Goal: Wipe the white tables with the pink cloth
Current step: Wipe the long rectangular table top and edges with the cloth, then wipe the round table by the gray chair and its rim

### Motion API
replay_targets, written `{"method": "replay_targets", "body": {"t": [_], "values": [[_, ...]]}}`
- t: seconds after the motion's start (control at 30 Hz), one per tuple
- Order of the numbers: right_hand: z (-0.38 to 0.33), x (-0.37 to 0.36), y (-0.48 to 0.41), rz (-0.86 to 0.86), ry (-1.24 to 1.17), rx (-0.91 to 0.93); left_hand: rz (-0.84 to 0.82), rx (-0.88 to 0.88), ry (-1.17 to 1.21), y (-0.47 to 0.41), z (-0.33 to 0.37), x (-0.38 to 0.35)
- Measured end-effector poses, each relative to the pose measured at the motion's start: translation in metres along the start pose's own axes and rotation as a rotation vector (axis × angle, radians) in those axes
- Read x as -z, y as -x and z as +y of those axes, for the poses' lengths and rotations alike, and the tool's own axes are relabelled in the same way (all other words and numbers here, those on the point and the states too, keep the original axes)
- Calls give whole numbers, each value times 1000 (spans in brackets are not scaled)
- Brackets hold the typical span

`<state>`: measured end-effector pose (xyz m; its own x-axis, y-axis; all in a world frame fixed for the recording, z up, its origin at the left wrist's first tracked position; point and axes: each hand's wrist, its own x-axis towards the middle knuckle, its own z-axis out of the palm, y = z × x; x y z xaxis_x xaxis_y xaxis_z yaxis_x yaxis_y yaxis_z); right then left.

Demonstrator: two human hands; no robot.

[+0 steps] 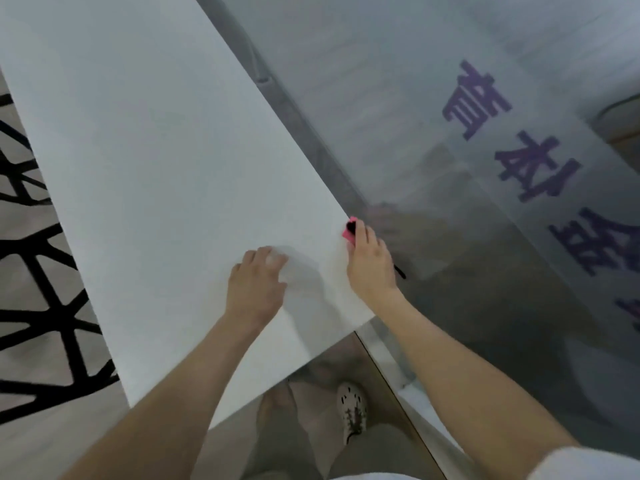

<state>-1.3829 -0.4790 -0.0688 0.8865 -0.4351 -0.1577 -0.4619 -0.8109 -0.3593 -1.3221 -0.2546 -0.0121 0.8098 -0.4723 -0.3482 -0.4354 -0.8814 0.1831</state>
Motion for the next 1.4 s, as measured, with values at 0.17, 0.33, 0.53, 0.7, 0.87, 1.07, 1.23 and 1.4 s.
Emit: {"method": "replay_targets", "body": {"t": [0.17,0.33,0.53,0.7,0.87,1.07,1.23,1.4], "values": [[-20,7,-32,-88,-65,-16,-256,2,-127,38,24,-29],[21,22,37,-70,-21,-75,-319,46,-138,24,27,-26],[60,59,96,-177,142,2,-278,26,-161,20,22,-33],[66,90,135,-214,177,107,-252,36,-75,43,24,-31],[16,102,155,-352,52,416,-229,70,246,122,12,-18],[-112,99,184,-496,-33,771,19,172,487,224,-44,13],[-225,85,217,-515,-68,932,284,279,645,287,-123,28],[-324,48,247,-451,148,1094,381,479,694,374,-227,11]]}}
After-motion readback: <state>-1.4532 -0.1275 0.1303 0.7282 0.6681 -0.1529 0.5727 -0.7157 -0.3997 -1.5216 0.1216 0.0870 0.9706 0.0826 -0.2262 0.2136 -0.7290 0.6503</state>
